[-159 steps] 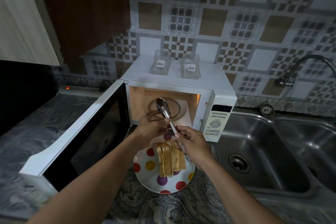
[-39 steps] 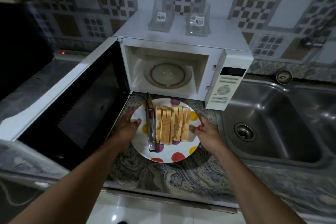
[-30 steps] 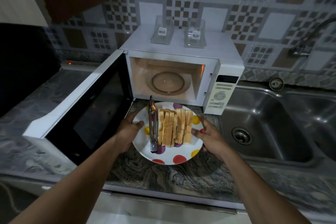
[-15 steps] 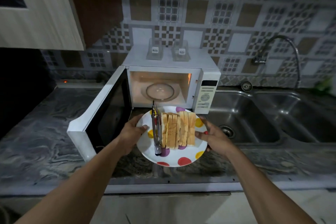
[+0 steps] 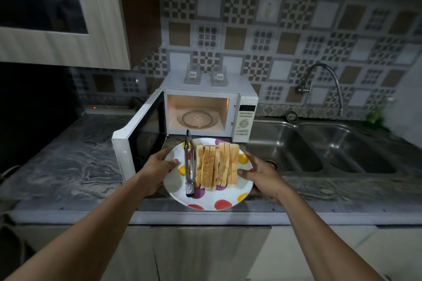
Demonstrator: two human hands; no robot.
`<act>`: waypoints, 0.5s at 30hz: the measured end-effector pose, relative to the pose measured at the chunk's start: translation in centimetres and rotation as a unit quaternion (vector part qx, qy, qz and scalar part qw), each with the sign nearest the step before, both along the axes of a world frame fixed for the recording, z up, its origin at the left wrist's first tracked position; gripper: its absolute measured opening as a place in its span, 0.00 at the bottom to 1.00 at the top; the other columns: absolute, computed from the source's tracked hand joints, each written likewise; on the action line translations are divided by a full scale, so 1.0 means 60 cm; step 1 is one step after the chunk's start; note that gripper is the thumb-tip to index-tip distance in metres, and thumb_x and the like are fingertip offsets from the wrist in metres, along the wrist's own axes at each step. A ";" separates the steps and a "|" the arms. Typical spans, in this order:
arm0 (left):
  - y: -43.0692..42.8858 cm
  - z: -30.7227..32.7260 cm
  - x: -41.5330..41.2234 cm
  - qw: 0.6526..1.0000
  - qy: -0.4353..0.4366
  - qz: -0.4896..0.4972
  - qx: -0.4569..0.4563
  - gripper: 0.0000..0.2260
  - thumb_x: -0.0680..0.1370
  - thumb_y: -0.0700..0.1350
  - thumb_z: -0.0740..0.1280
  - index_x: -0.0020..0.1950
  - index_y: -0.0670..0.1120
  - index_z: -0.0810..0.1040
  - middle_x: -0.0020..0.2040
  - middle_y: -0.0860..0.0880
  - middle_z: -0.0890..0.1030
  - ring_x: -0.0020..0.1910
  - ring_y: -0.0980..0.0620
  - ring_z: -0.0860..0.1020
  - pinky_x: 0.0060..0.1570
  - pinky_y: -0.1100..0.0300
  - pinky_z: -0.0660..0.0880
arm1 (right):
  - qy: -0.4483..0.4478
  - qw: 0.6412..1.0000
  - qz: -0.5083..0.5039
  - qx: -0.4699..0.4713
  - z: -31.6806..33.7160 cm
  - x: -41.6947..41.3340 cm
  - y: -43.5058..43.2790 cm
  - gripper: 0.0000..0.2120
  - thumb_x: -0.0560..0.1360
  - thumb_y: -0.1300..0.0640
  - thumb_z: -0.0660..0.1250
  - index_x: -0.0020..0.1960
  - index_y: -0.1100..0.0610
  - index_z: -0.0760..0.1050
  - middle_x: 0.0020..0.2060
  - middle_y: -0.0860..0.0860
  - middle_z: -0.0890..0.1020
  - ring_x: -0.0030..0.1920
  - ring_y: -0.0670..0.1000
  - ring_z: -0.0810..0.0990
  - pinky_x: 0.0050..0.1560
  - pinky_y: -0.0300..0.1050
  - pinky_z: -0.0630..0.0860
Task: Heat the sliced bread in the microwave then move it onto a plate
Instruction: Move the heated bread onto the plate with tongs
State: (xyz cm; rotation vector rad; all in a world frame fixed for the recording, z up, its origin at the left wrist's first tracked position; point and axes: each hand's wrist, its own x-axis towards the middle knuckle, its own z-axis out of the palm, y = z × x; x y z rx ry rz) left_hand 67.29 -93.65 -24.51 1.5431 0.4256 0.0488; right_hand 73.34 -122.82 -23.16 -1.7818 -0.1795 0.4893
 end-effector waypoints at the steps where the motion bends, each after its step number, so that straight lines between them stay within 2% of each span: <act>1: -0.004 0.005 -0.020 1.000 -0.001 0.008 0.001 0.19 0.80 0.36 0.65 0.68 0.51 0.74 0.56 0.42 0.82 0.49 0.42 0.81 0.45 0.50 0.80 | 0.001 1.000 0.003 0.003 0.005 -0.015 -0.004 0.32 0.77 0.62 0.71 0.76 0.46 0.64 0.54 0.53 0.84 0.47 0.51 0.86 0.36 0.44 0.82; 4: -0.008 0.015 -0.077 1.000 0.002 0.027 0.012 0.18 0.79 0.37 0.67 0.67 0.53 0.75 0.55 0.43 0.83 0.49 0.41 0.82 0.46 0.48 0.81 | -0.001 1.000 0.009 0.017 0.014 -0.058 -0.010 0.34 0.76 0.62 0.72 0.77 0.46 0.63 0.55 0.53 0.84 0.49 0.53 0.86 0.39 0.48 0.83; 7: -0.006 0.021 -0.137 0.998 0.010 0.053 0.016 0.20 0.78 0.38 0.69 0.69 0.52 0.75 0.56 0.43 0.83 0.52 0.39 0.82 0.53 0.40 0.79 | -0.007 0.999 0.023 0.028 0.015 -0.102 -0.008 0.34 0.75 0.62 0.73 0.77 0.48 0.65 0.54 0.53 0.85 0.49 0.53 0.86 0.41 0.50 0.83; 11: -0.001 0.035 -0.215 0.997 0.015 0.081 -0.012 0.19 0.79 0.37 0.67 0.68 0.50 0.75 0.56 0.42 0.82 0.48 0.43 0.81 0.45 0.47 0.80 | -0.013 0.997 0.061 0.047 0.021 -0.153 0.007 0.33 0.75 0.64 0.73 0.76 0.50 0.66 0.54 0.53 0.85 0.50 0.54 0.86 0.42 0.50 0.83; 13: 0.010 0.044 -0.254 0.996 0.021 0.089 -0.007 0.18 0.79 0.37 0.66 0.68 0.50 0.75 0.56 0.42 0.83 0.49 0.41 0.81 0.49 0.42 0.80 | -0.018 0.995 0.079 0.053 0.027 -0.179 0.023 0.29 0.76 0.65 0.72 0.73 0.49 0.69 0.53 0.51 0.86 0.50 0.53 0.86 0.42 0.50 0.83; 15: 0.021 0.054 -0.281 0.995 0.020 0.095 -0.003 0.17 0.80 0.36 0.65 0.67 0.49 0.75 0.55 0.41 0.83 0.50 0.39 0.81 0.54 0.37 0.78 | -0.033 0.994 0.093 0.052 0.031 -0.196 0.040 0.28 0.76 0.65 0.72 0.73 0.50 0.70 0.51 0.50 0.87 0.50 0.52 0.86 0.47 0.50 0.83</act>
